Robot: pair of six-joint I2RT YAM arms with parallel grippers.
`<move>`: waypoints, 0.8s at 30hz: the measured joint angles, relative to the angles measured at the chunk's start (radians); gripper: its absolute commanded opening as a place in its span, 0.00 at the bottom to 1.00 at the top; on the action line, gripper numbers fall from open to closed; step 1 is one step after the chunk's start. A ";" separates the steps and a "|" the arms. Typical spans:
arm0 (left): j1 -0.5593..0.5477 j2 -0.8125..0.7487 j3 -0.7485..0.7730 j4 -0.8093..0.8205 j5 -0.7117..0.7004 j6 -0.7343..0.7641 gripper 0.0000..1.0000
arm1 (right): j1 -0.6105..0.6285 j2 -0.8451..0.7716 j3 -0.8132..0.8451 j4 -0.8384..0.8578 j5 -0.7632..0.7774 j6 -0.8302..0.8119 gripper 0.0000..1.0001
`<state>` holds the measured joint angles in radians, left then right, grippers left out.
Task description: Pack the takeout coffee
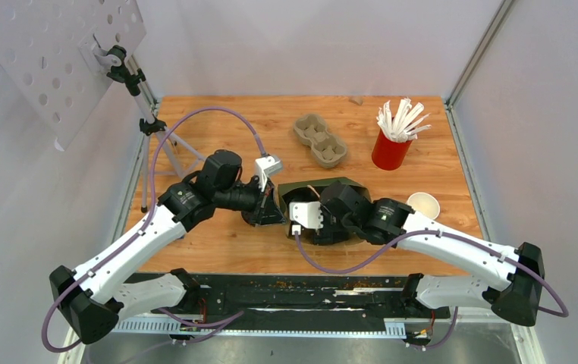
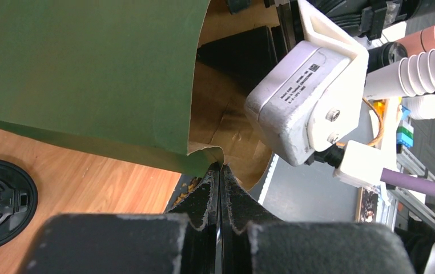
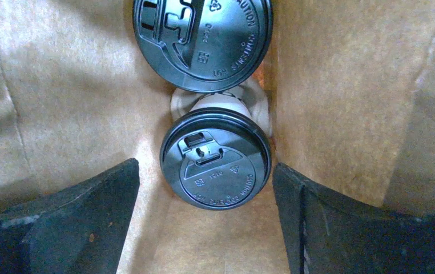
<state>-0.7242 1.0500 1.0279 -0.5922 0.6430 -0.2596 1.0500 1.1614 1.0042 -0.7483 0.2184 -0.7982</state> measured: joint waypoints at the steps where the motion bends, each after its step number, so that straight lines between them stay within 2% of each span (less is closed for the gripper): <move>1: 0.000 0.003 0.002 0.004 0.000 -0.005 0.05 | -0.002 0.000 0.006 -0.005 -0.002 0.006 0.85; 24: 0.000 0.055 0.038 0.074 0.003 -0.122 0.06 | -0.094 -0.005 0.117 -0.112 -0.087 0.118 0.70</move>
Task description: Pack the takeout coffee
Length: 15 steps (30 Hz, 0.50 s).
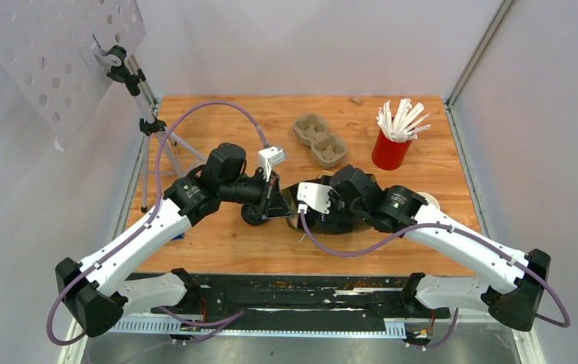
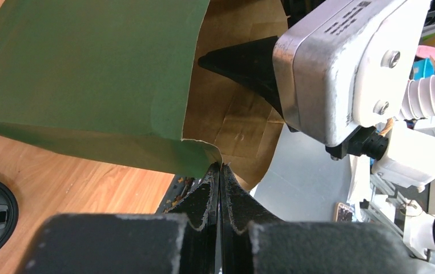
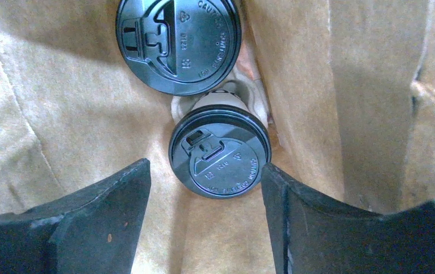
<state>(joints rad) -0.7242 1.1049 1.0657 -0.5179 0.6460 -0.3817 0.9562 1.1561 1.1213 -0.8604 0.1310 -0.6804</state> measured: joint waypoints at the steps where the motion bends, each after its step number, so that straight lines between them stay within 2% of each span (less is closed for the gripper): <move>1: 0.000 0.003 0.003 0.000 0.000 -0.003 0.06 | -0.005 0.000 0.003 -0.002 -0.004 0.005 0.69; 15: 0.021 0.082 0.068 0.002 -0.044 -0.036 0.07 | -0.124 0.000 0.069 -0.017 -0.107 0.075 0.65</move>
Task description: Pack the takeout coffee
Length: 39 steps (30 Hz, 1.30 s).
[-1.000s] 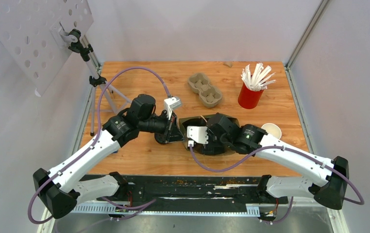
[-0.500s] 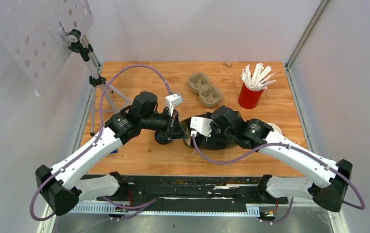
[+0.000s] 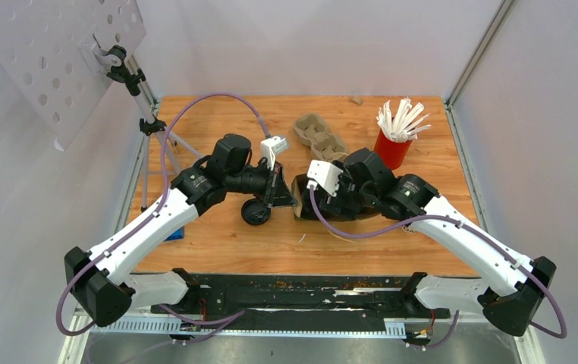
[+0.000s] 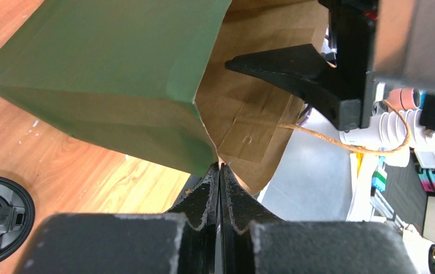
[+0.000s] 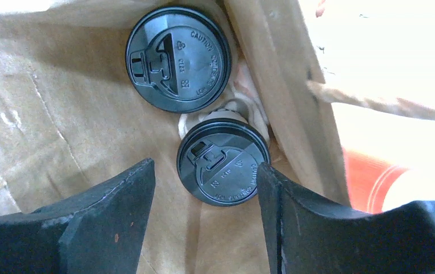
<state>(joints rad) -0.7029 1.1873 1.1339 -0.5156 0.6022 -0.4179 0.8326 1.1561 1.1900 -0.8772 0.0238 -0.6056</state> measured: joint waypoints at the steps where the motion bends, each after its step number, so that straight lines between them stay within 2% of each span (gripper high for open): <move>1: 0.005 0.006 0.004 0.000 -0.002 -0.001 0.07 | -0.015 0.001 0.007 -0.002 -0.012 0.003 0.65; 13: 0.049 0.132 0.113 -0.005 -0.003 -0.005 0.18 | -0.090 0.111 0.097 0.006 -0.086 0.037 0.65; 15: 0.049 0.143 0.123 -0.003 -0.003 -0.005 0.24 | -0.098 0.147 0.119 0.008 -0.092 0.047 0.65; 27: 0.050 0.170 0.216 -0.016 -0.040 -0.002 0.36 | -0.153 0.217 0.226 -0.004 -0.095 0.072 0.65; 39: 0.056 0.171 0.272 -0.074 -0.122 0.040 0.41 | -0.167 0.271 0.330 -0.016 -0.087 0.096 0.65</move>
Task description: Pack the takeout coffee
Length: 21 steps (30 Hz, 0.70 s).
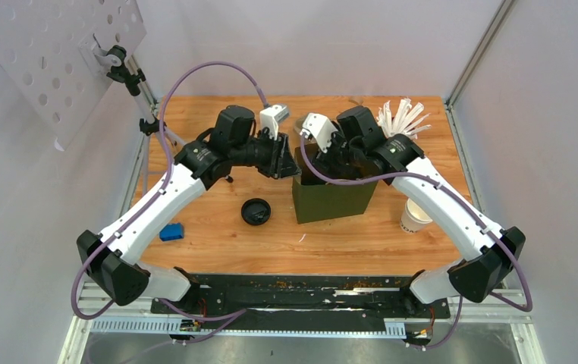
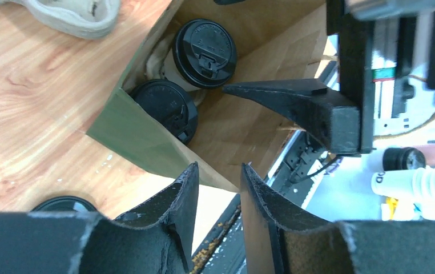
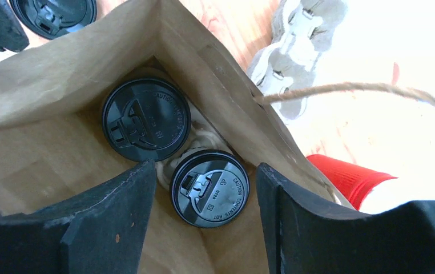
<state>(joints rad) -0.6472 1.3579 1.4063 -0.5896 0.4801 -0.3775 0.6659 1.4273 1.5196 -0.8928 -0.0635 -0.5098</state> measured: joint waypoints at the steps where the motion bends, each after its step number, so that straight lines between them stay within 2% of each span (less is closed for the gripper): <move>1: 0.000 0.000 0.008 -0.013 -0.009 0.006 0.41 | 0.000 0.004 0.014 -0.003 0.002 0.005 0.65; 9: 0.001 -0.019 0.035 -0.093 -0.124 0.047 0.41 | 0.000 0.005 0.074 -0.013 0.003 0.063 0.65; 17: 0.001 -0.057 0.083 -0.158 -0.185 0.062 0.46 | 0.000 -0.005 0.118 -0.031 0.037 0.144 0.69; 21: 0.001 -0.087 0.116 -0.187 -0.208 0.071 0.55 | 0.000 -0.045 0.143 -0.029 0.076 0.185 0.69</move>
<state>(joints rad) -0.6460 1.2705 1.5219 -0.7769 0.2718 -0.3061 0.6659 1.3827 1.6627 -0.9222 0.0124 -0.3244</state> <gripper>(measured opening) 0.475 0.688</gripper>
